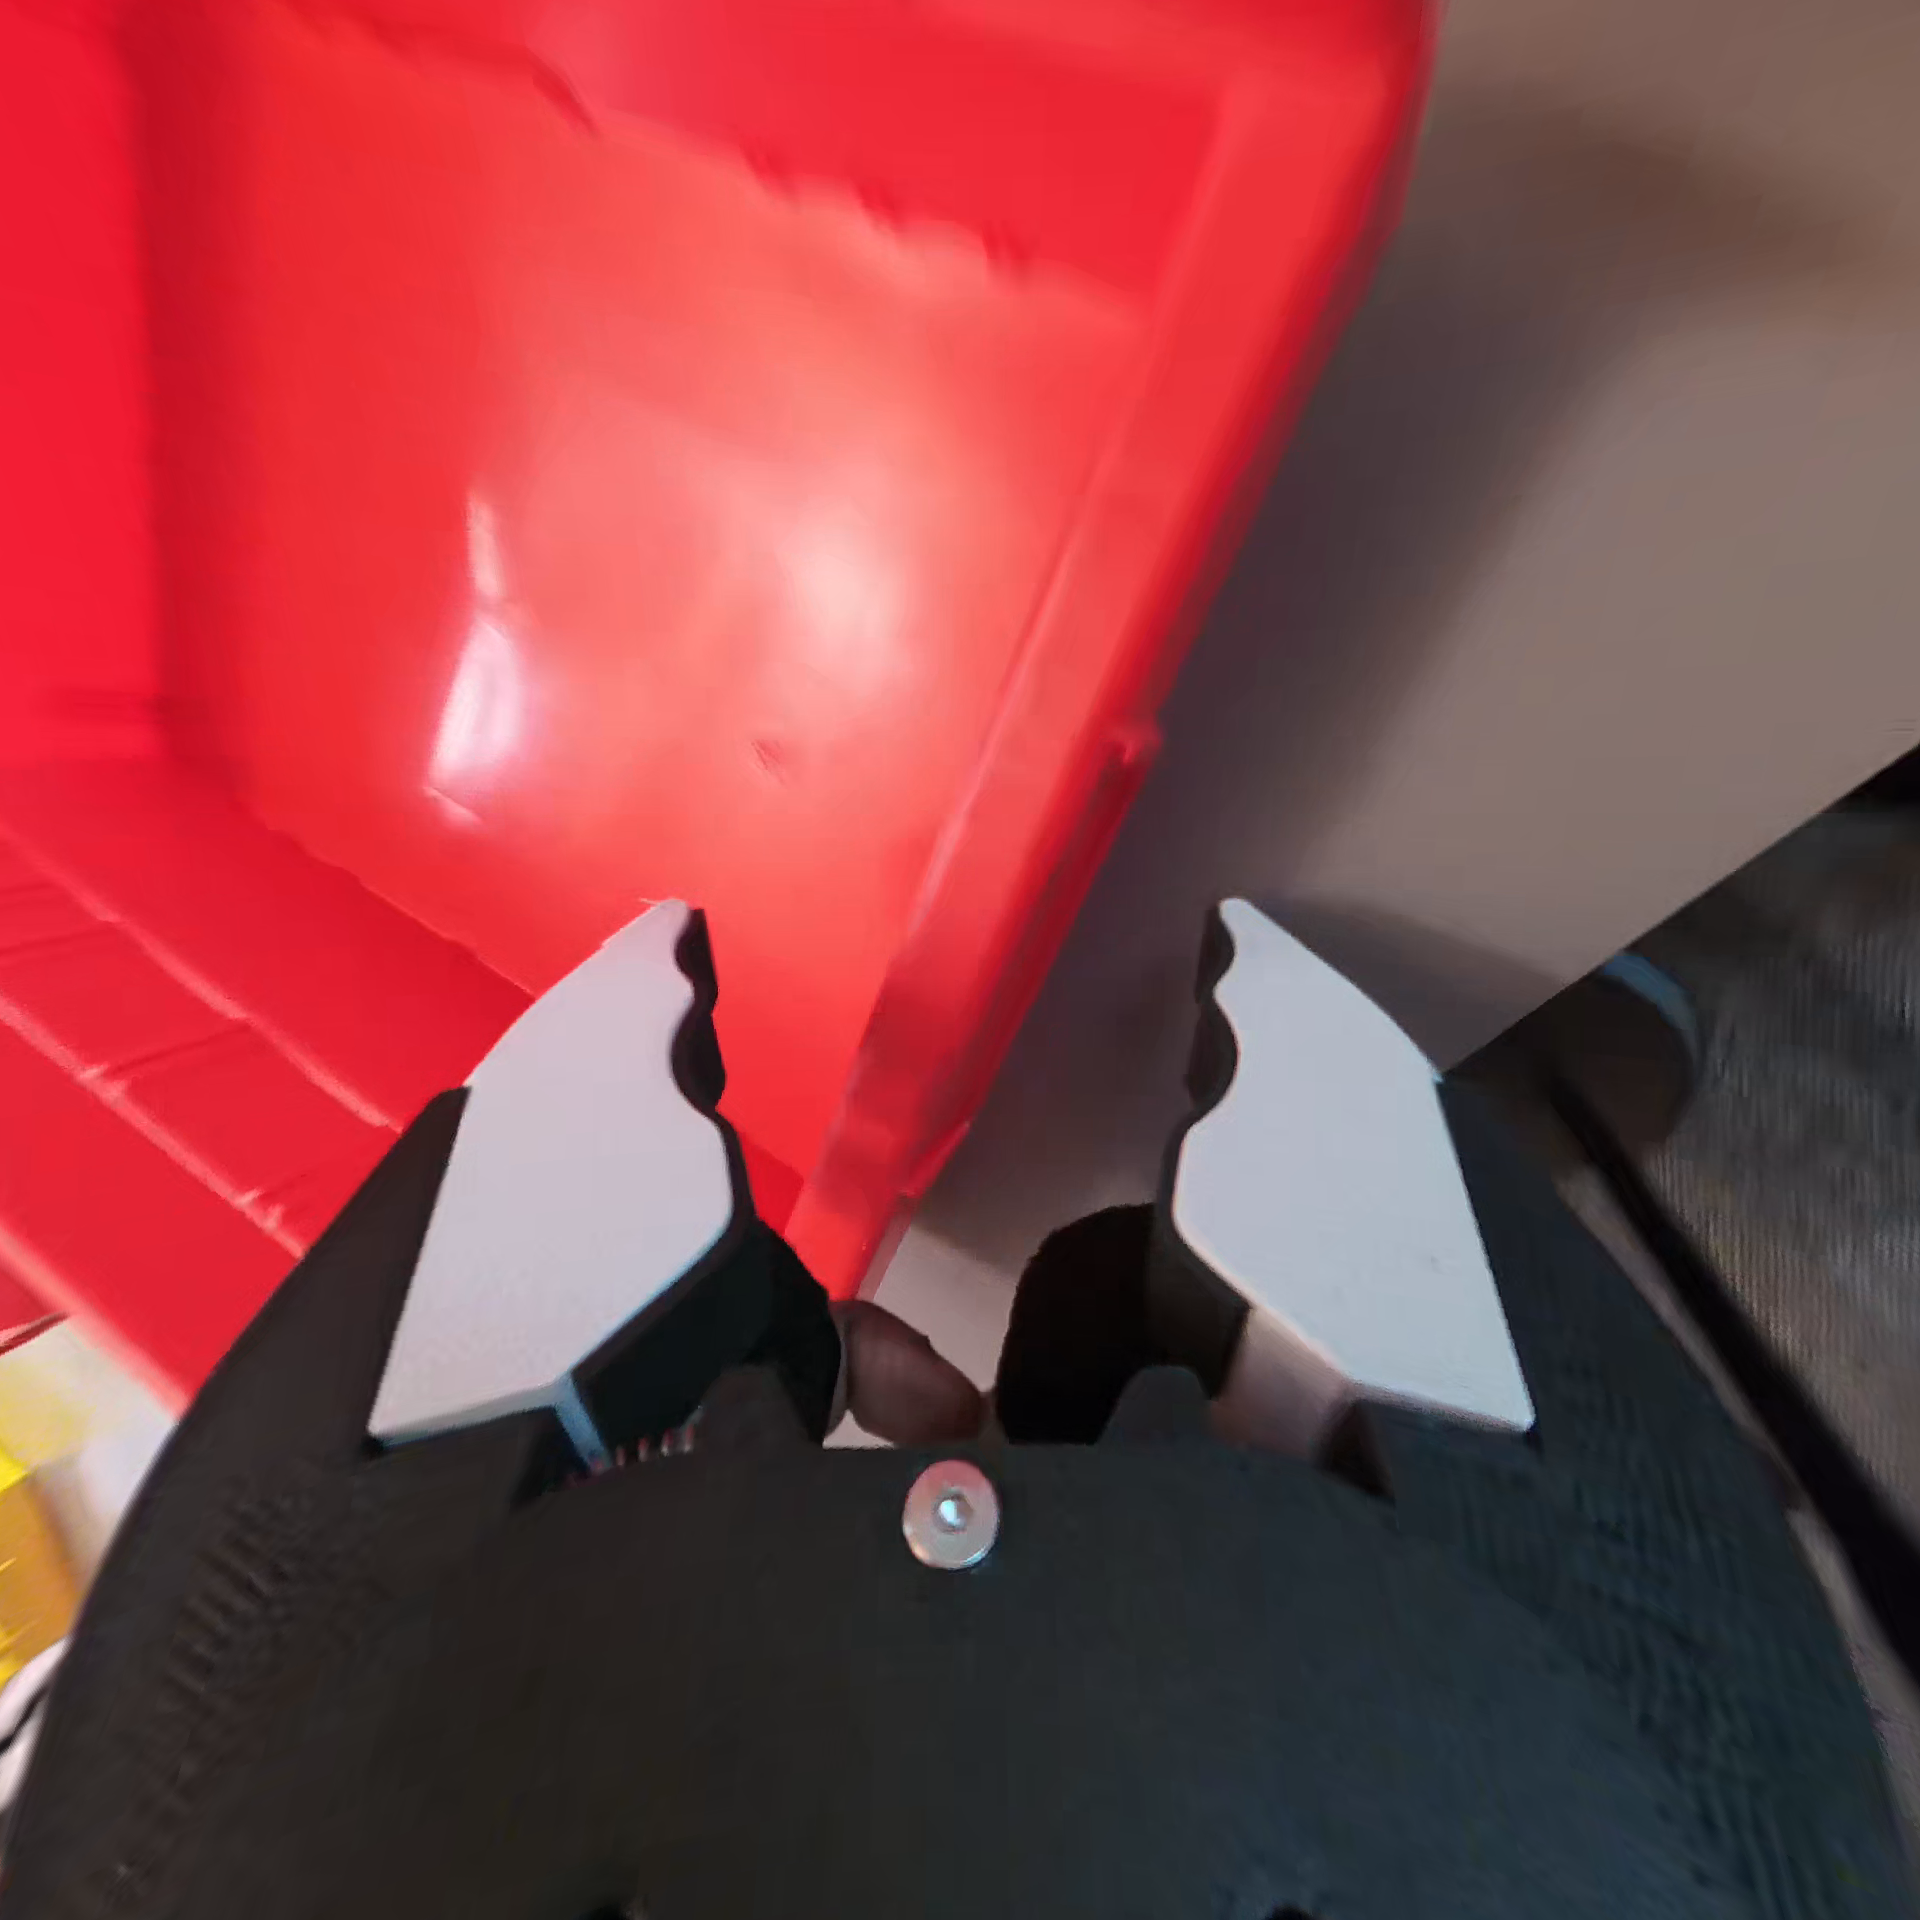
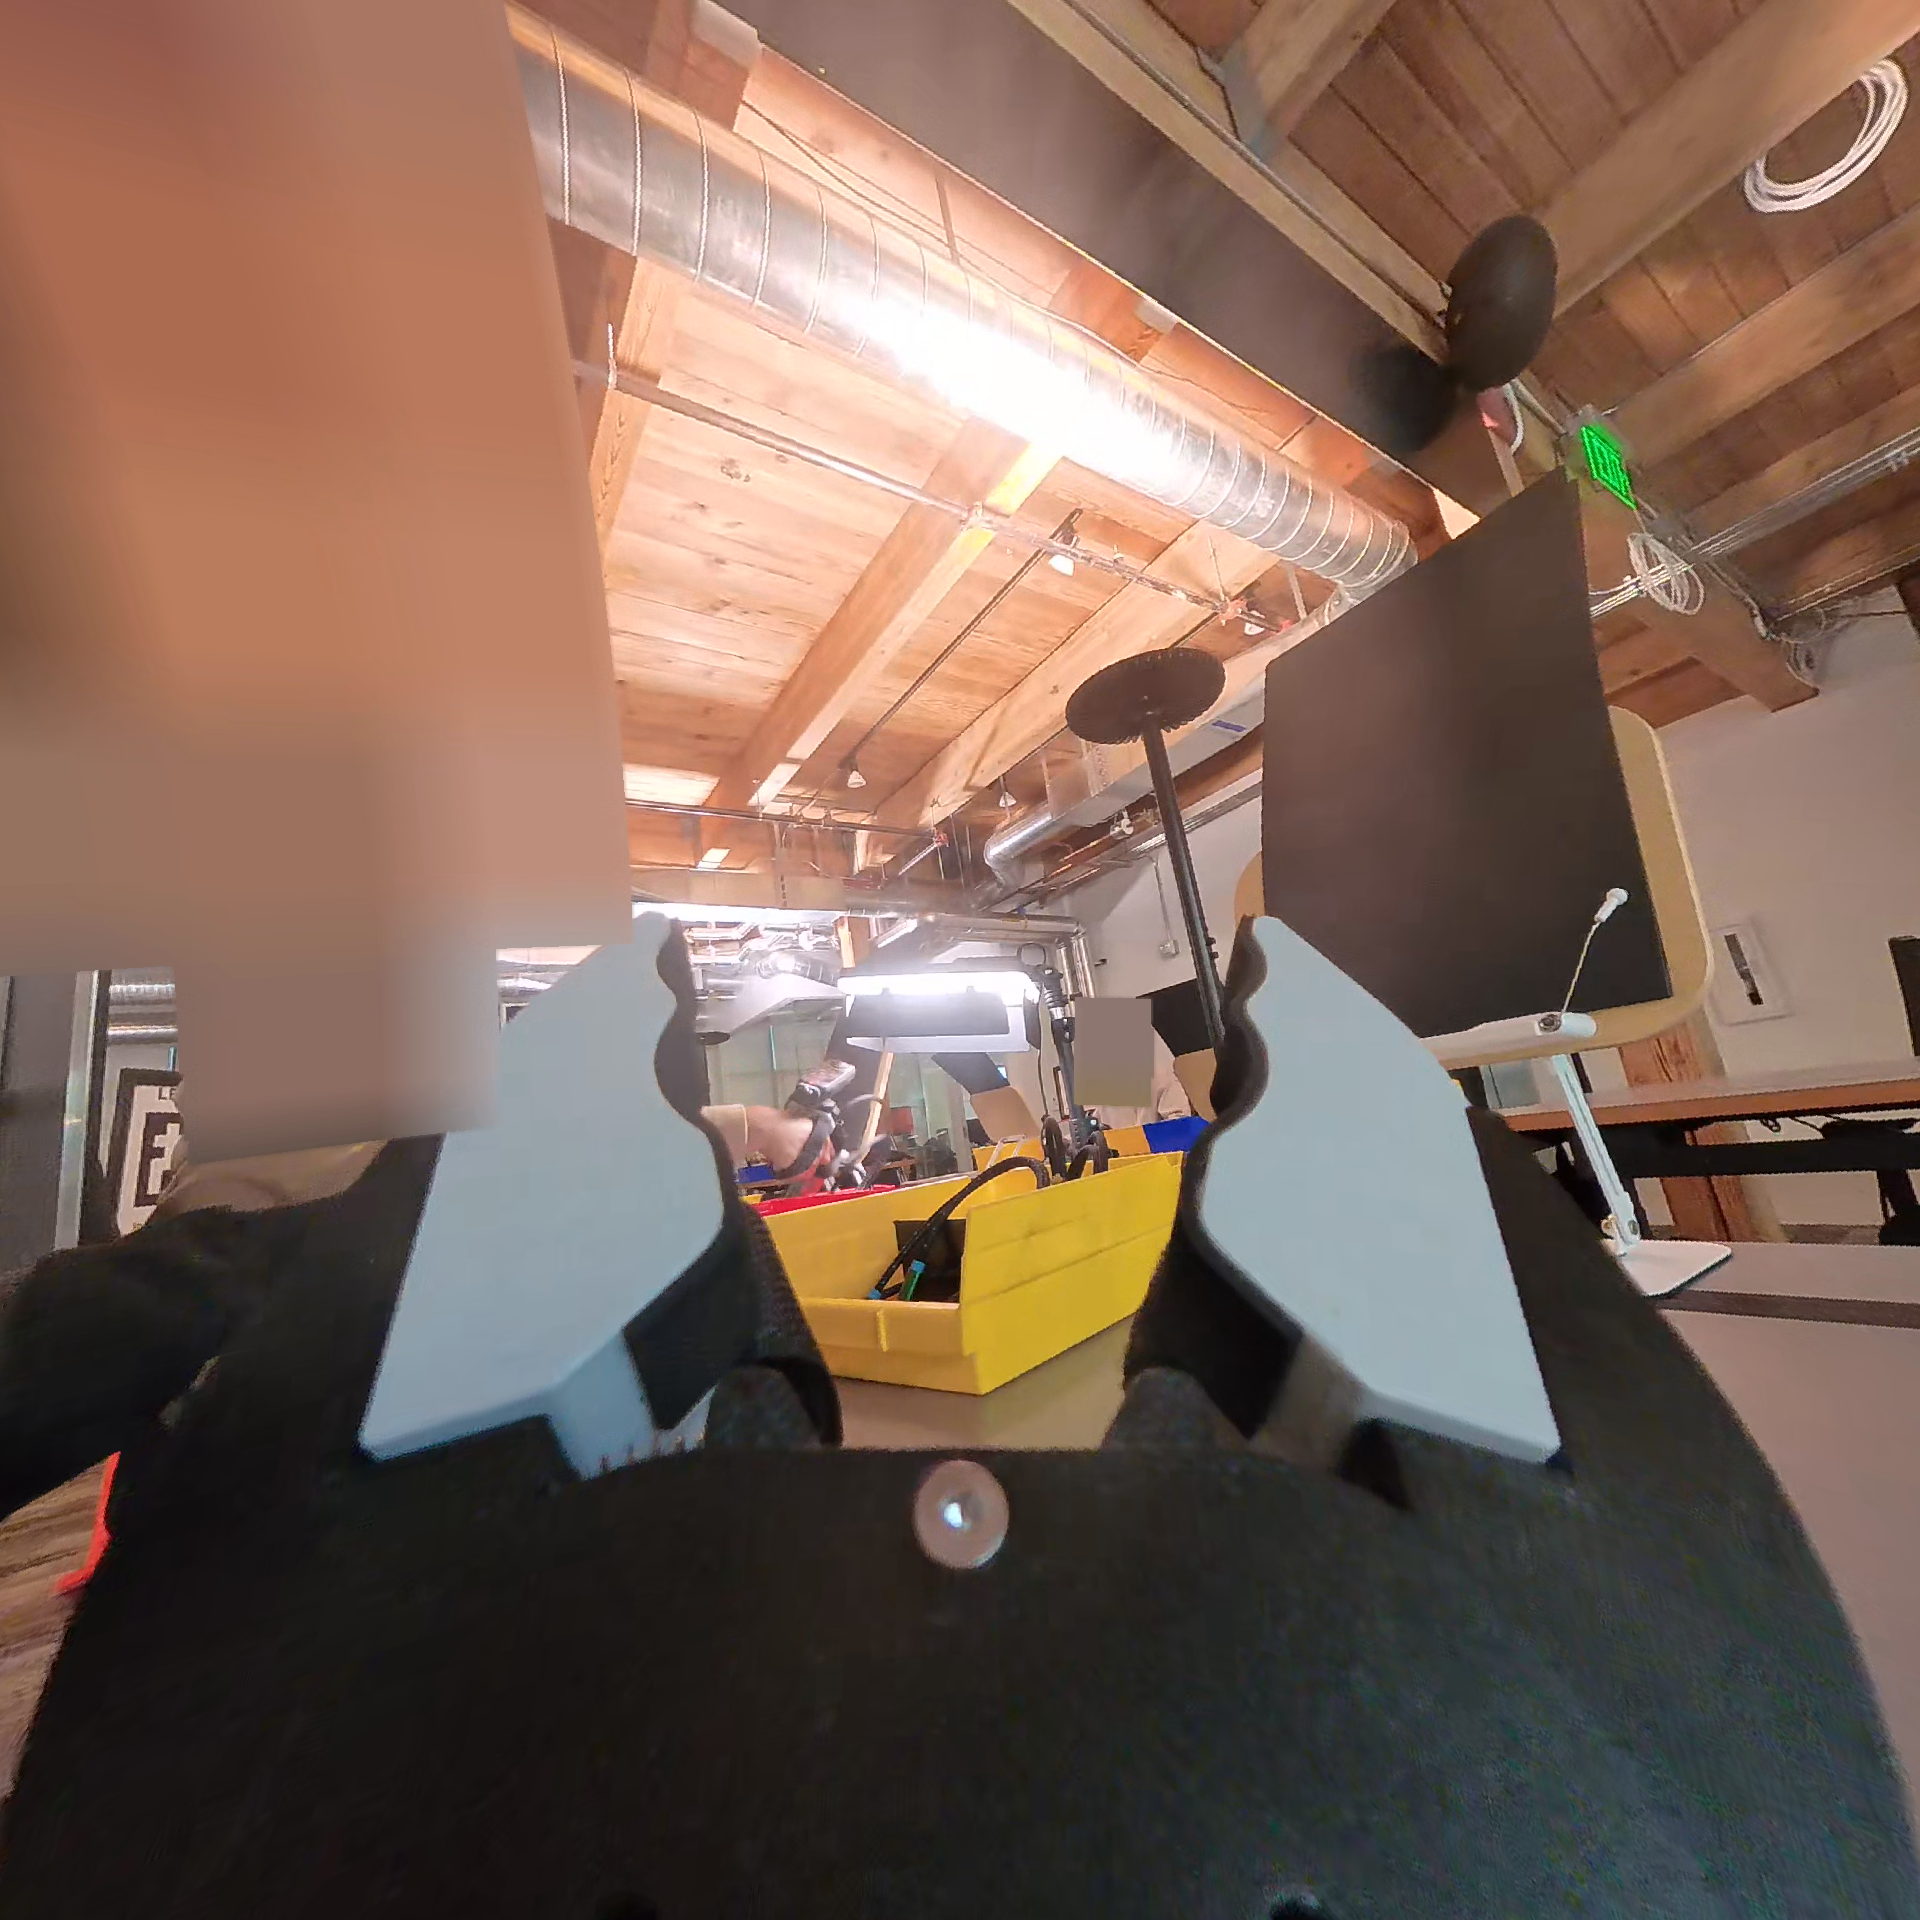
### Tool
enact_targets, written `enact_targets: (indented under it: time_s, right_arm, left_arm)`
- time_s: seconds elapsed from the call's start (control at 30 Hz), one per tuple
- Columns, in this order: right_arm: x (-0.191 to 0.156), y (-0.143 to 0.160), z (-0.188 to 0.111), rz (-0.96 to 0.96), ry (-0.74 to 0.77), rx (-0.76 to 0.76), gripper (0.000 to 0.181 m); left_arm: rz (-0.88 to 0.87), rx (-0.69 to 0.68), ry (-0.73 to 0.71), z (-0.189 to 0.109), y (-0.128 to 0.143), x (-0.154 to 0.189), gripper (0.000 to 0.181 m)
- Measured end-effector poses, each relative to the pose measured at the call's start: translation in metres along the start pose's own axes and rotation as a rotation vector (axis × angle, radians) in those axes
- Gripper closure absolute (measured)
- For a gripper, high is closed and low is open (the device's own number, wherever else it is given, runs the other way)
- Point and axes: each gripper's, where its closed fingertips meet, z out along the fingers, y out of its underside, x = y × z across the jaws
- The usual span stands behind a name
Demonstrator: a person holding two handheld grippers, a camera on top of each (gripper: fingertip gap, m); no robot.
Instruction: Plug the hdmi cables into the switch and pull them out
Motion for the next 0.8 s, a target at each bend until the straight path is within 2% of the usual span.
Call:
enact_targets:
  time_s: [0.03,0.1,0.13,0.17,0.33,0.43,0.53,0.67,0.8]
  right_arm:
    - [0.000,0.000,0.000,0.004,0.000,0.003,0.084]
    - [0.002,-0.002,-0.001,0.014,0.004,0.013,0.085]
    - [0.003,-0.003,-0.001,0.019,0.007,0.019,0.085]
    - [0.004,-0.004,-0.002,0.025,0.011,0.023,0.085]
    - [0.007,-0.005,-0.002,0.033,0.022,0.030,0.086]
    - [0.007,-0.004,-0.002,0.027,0.024,0.027,0.086]
    - [0.007,-0.004,-0.002,0.021,0.027,0.024,0.087]
    - [0.009,-0.002,-0.001,0.015,0.033,0.014,0.088]
    - [0.007,0.001,0.000,-0.002,0.031,0.001,0.087]
  left_arm:
    - [0.015,-0.016,-0.001,0.003,0.002,-0.001,0.106]
    - [0.053,-0.010,0.012,0.006,0.002,-0.002,0.126]
    - [0.079,-0.017,0.016,0.008,0.003,-0.001,0.142]
    - [0.102,-0.021,-0.007,0.008,0.002,-0.003,0.146]
    - [0.241,-0.058,-0.304,0.003,-0.007,-0.014,0.151]
    - [0.258,-0.075,-0.427,-0.002,-0.015,-0.015,0.151]
    - [0.271,-0.161,-0.534,-0.011,-0.013,-0.019,0.151]
    - [0.268,-0.221,-0.757,-0.042,-0.012,-0.039,0.150]
    - [0.239,-0.177,-0.933,-0.085,-0.035,-0.054,0.150]
